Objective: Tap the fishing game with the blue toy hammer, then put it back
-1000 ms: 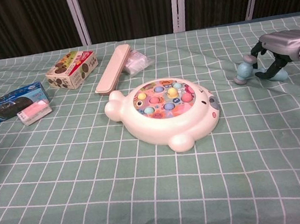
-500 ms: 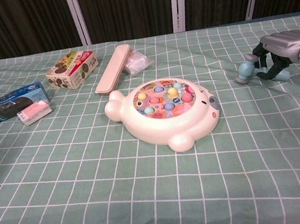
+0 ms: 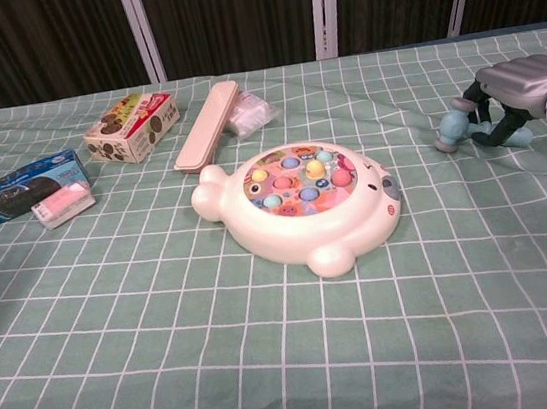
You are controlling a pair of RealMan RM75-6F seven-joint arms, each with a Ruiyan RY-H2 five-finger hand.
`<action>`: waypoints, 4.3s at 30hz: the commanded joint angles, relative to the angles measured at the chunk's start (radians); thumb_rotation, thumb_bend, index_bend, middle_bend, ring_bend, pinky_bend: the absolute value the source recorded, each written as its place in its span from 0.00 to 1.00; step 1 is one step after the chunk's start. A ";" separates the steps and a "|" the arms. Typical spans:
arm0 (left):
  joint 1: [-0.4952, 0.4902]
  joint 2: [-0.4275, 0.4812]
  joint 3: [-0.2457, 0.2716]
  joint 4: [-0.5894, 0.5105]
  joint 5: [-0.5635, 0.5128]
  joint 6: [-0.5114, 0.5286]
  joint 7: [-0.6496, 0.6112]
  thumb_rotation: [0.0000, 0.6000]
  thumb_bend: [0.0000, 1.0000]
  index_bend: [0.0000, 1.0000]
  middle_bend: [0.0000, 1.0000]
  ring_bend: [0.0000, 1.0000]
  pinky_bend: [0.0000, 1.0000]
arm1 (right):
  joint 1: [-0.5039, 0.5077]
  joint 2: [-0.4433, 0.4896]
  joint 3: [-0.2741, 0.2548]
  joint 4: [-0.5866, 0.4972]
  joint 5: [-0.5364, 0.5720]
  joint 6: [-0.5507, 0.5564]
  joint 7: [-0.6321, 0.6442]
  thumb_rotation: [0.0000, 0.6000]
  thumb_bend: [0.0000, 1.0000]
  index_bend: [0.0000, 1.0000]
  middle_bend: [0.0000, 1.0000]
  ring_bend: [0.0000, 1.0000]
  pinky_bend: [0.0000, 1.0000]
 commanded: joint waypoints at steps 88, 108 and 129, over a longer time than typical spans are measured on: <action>0.002 0.024 0.011 0.015 0.030 0.021 -0.085 1.00 0.40 0.00 0.06 0.02 0.10 | 0.215 0.151 -0.033 -0.864 0.269 0.360 -0.729 1.00 0.55 0.99 0.73 0.82 0.86; 0.007 0.027 0.017 0.018 0.045 0.035 -0.094 1.00 0.40 0.00 0.06 0.02 0.10 | 0.186 0.193 -0.045 -0.883 0.230 0.407 -0.665 1.00 0.55 0.99 0.73 0.82 0.85; 0.005 0.016 0.020 0.011 0.050 0.026 -0.058 1.00 0.40 0.00 0.06 0.02 0.10 | -0.107 0.259 -0.219 -0.501 -0.136 0.317 0.083 1.00 0.55 0.96 0.73 0.81 0.84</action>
